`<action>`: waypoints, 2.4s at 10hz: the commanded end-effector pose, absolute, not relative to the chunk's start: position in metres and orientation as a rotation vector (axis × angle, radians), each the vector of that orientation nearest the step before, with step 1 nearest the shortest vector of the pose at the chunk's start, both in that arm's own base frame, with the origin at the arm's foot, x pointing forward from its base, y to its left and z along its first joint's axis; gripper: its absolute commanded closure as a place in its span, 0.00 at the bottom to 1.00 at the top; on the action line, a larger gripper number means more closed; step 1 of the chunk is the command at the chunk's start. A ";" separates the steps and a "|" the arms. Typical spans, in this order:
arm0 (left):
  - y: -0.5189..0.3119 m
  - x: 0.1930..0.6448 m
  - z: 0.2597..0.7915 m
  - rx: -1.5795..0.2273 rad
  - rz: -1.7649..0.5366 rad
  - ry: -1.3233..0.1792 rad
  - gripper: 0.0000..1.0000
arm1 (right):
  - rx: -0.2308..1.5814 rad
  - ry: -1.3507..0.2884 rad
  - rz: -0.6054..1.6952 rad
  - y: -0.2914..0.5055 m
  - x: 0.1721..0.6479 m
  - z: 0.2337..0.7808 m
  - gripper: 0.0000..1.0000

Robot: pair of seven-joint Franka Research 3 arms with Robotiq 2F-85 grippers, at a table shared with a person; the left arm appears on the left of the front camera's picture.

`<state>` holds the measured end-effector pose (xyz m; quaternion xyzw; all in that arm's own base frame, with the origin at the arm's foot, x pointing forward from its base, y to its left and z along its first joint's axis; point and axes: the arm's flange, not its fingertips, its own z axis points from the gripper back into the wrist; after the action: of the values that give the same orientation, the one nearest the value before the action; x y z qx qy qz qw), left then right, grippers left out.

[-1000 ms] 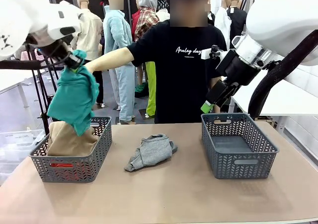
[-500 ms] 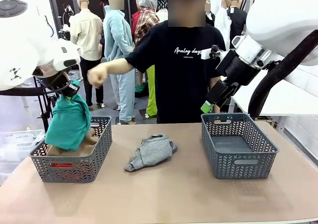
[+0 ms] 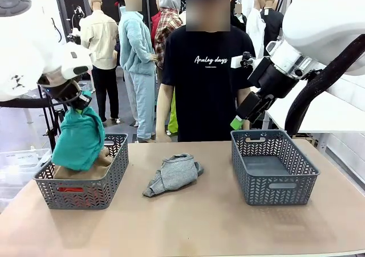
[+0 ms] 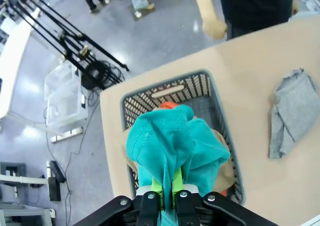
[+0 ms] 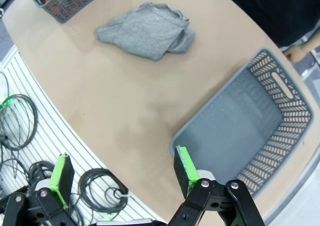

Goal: Sort the tops and bottoms.
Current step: Sort the clothes according to human instructions.

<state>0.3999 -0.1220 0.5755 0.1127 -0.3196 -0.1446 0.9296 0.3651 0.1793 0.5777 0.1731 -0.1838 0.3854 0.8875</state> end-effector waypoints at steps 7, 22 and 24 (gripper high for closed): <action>-0.079 0.478 0.439 0.130 -0.273 -0.348 1.00 | 0.351 -0.381 0.804 0.179 0.366 0.578 0.00; -0.086 0.458 0.491 0.063 -0.243 -0.352 0.00 | 0.351 -0.381 0.804 0.179 0.366 0.578 0.00; -0.089 0.461 0.484 0.108 -0.235 -0.346 0.00 | 0.351 -0.381 0.804 0.179 0.366 0.578 0.00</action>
<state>0.4582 -0.0908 0.4943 0.0467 -0.1820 -0.1151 0.9754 0.3651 0.1793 0.5777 0.1731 -0.1837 0.3854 0.8875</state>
